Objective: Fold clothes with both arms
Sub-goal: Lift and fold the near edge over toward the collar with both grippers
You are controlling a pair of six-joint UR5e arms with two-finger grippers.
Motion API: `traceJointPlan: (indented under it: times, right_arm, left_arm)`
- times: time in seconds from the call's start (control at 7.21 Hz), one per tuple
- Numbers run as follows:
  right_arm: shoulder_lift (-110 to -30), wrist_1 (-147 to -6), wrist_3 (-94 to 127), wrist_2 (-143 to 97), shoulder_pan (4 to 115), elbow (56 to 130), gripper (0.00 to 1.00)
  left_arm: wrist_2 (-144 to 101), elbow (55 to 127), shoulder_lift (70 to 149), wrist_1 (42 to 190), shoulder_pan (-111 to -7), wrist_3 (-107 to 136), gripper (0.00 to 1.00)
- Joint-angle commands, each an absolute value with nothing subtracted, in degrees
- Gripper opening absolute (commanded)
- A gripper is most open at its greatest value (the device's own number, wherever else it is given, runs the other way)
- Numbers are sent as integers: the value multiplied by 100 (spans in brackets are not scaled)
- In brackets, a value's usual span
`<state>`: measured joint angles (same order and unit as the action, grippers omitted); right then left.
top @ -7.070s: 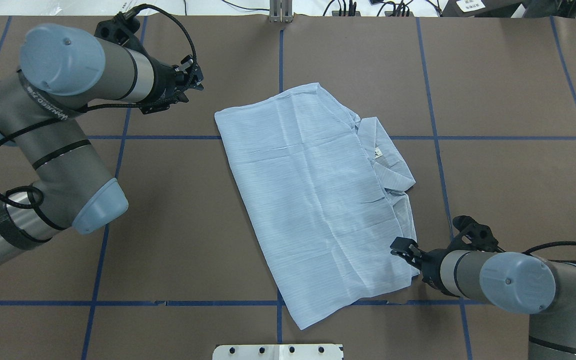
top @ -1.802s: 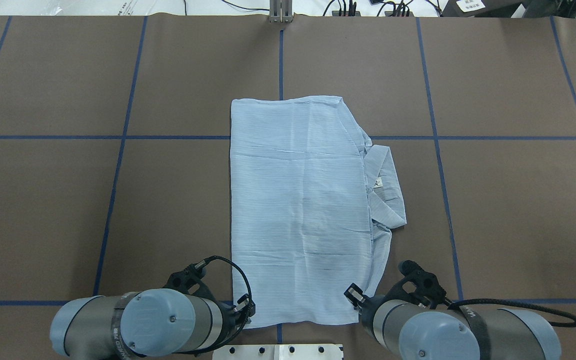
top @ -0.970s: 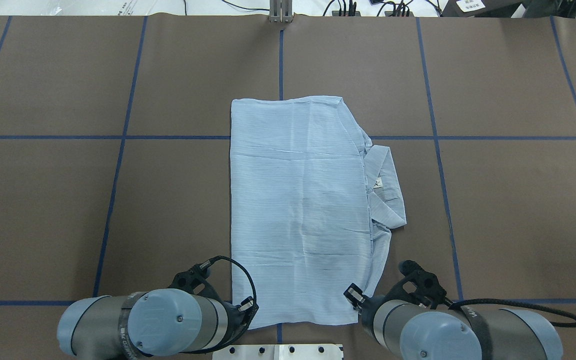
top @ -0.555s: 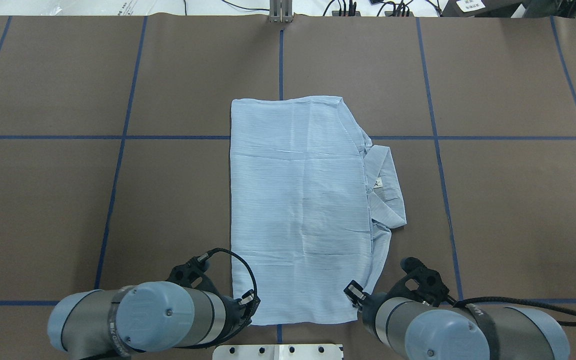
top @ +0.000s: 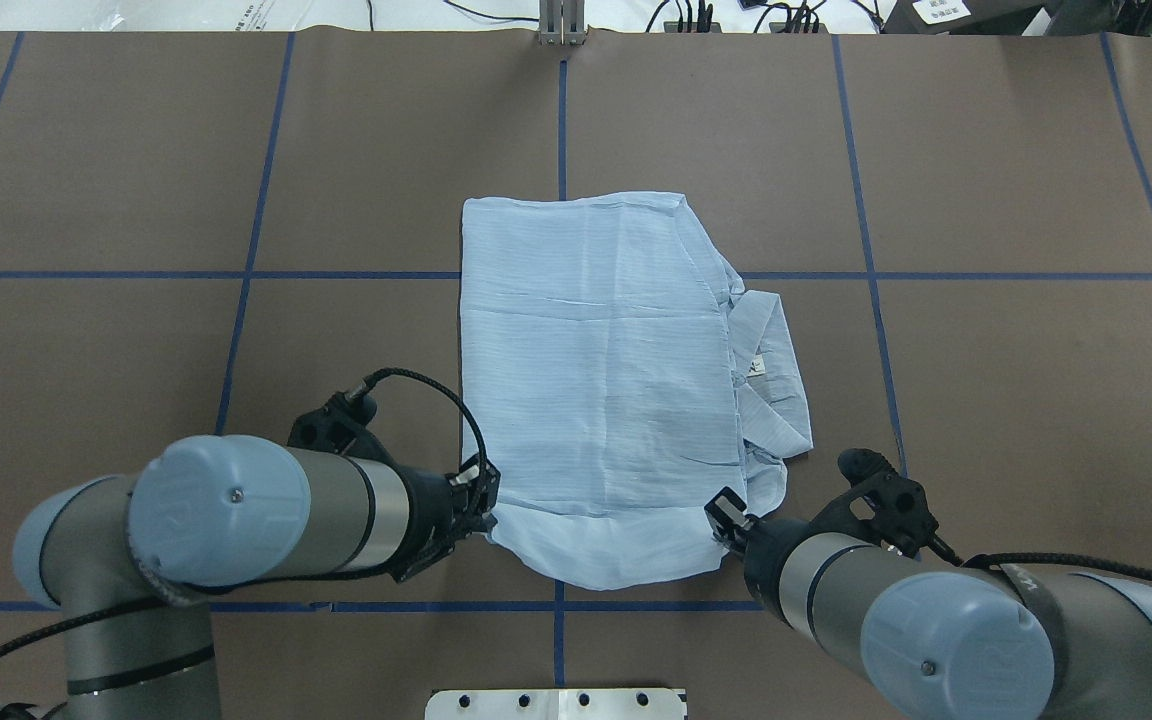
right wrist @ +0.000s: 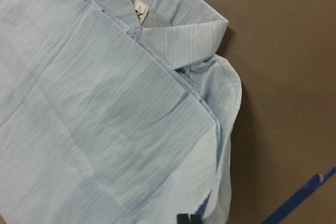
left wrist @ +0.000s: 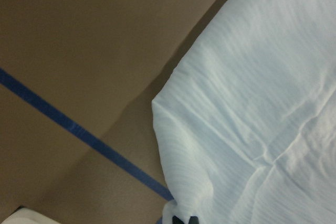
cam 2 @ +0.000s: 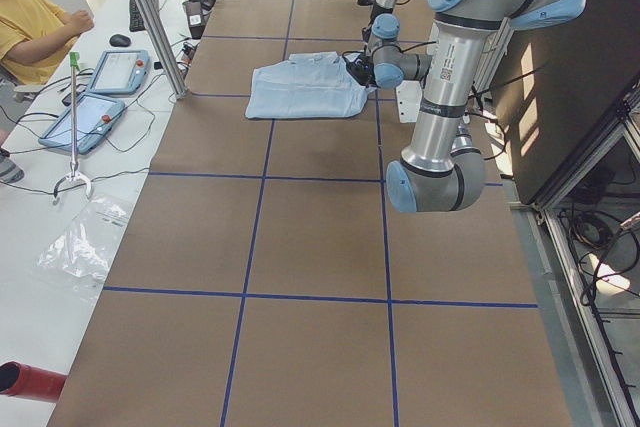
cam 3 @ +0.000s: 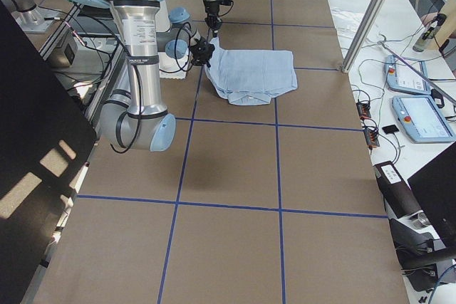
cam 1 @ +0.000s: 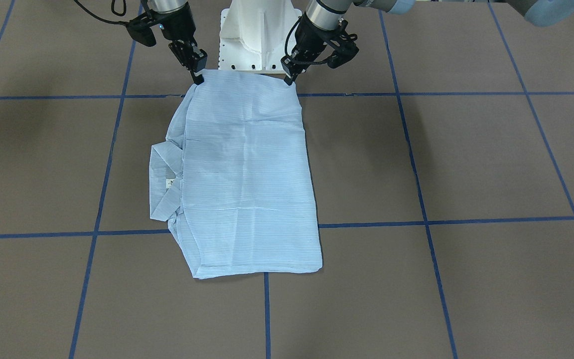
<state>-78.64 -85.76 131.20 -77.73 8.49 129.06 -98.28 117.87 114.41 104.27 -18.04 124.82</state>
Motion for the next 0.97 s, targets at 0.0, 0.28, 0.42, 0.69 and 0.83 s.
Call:
traceJointPlan:
  times: [0.0,0.28,0.42,0.69,0.83]
  right_arm:
    - [-7124,-9626,12878,-7848,1255,12850,0]
    - [-6707,-9826,12184,-8250,1851,12474,0]
    - [-6567,-9826,11860,-8523,2194,12289,0]
    - [-6198,-9818,11253,-9111,2940,11762,0]
    - [-5953,-9661,11120,-9384,3240,11325,0]
  left_arm:
    - [-10088,11786,11549,10424,-2397,12445,0]
    - [-10107,11620,11767,10433,-2750,12193,0]
    - [-10107,11445,11812,10485,-2968,12156,0]
    - [-10134,10796,12250,10529,-3242,11901,0]
    - [-10125,10549,12417,10616,-3365,11744,0]
